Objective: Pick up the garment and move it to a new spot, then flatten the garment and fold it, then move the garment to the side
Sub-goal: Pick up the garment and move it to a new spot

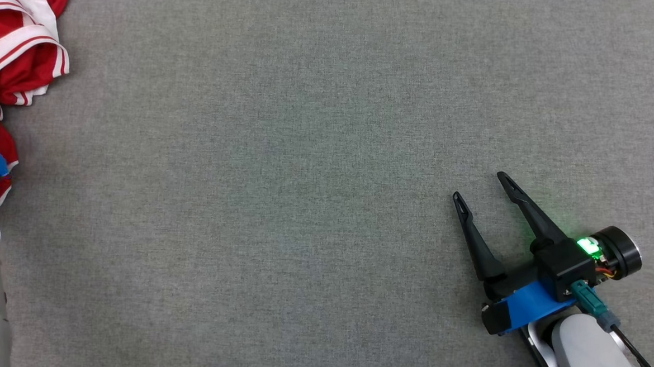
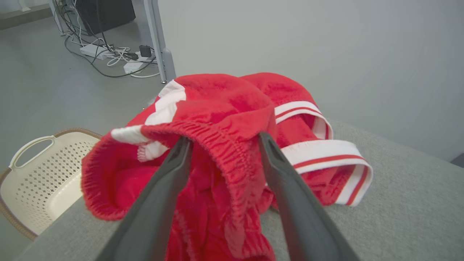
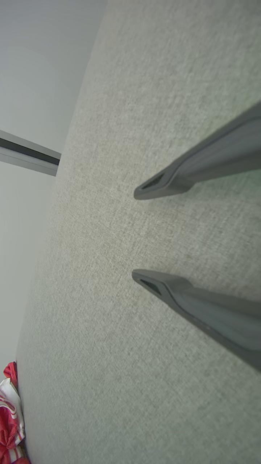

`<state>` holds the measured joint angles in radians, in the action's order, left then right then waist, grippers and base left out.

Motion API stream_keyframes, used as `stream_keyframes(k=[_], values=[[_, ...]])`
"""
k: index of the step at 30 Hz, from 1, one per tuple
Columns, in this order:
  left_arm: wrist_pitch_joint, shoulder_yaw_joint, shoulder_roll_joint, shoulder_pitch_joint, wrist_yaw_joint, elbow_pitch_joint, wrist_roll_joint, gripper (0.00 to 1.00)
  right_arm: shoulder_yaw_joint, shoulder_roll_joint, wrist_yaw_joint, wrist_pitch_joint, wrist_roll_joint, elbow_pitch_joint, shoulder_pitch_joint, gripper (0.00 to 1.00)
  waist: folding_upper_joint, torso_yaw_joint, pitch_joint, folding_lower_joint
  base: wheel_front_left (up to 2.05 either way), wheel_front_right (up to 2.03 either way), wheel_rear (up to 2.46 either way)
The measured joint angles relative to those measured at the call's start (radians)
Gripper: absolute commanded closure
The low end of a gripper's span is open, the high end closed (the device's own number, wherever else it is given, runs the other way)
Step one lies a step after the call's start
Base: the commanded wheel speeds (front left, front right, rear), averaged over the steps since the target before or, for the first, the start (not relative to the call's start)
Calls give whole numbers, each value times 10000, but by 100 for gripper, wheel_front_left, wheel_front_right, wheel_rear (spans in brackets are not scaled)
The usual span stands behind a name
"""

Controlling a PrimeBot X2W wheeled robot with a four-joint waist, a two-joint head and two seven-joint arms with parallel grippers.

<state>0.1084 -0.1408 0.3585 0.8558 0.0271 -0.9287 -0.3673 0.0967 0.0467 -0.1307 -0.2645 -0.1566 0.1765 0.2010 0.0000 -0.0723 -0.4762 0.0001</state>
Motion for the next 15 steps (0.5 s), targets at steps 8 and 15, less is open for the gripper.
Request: stream_keyframes(k=[8, 15], values=[[640, 186, 359, 169, 311, -543, 75, 100, 40, 10, 0, 4, 274, 263, -17, 0, 0, 41, 512, -1, 0, 0, 0], [961, 855, 1070, 657, 629, -213, 648, 100, 165, 12, 0, 4, 748, 523, -174, 0, 0, -5, 1525, -1, 0, 0, 0]])
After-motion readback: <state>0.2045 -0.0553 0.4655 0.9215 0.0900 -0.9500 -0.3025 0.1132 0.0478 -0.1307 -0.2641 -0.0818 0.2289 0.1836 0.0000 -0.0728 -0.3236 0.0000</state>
